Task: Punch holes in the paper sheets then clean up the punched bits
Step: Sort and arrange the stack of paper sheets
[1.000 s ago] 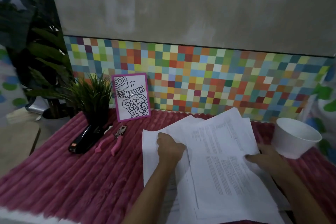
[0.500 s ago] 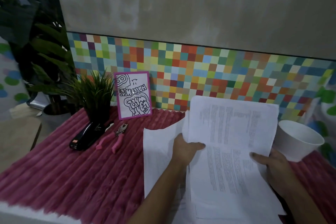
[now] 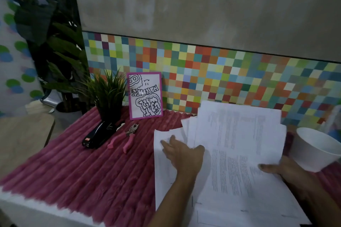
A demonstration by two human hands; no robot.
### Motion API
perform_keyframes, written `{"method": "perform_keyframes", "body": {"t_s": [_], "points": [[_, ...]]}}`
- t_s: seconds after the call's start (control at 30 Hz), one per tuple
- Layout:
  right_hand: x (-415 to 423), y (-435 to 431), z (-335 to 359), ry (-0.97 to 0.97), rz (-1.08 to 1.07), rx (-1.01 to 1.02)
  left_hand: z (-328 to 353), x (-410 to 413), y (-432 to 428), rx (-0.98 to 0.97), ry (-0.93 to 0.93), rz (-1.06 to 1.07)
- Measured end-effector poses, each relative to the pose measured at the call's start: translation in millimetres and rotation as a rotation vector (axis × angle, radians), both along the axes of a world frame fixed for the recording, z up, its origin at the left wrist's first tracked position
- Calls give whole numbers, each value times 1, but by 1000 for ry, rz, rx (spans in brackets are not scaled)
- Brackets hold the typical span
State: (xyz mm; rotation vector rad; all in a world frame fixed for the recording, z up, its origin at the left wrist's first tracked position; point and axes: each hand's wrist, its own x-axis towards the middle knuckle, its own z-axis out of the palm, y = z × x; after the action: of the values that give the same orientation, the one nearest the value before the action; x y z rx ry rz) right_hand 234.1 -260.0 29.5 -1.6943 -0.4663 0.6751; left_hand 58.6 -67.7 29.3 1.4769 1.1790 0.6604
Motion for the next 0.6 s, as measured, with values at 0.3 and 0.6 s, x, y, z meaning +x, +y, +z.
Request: {"method": "perform_keyframes", "body": {"t_s": [0.3,0.6], "points": [[-3,-4,-7,66,-97,208,25,-9,20,-452,-186,-336],[-16,-1,20,11,-37,275,33,-8,28,27,-469,-634]]}}
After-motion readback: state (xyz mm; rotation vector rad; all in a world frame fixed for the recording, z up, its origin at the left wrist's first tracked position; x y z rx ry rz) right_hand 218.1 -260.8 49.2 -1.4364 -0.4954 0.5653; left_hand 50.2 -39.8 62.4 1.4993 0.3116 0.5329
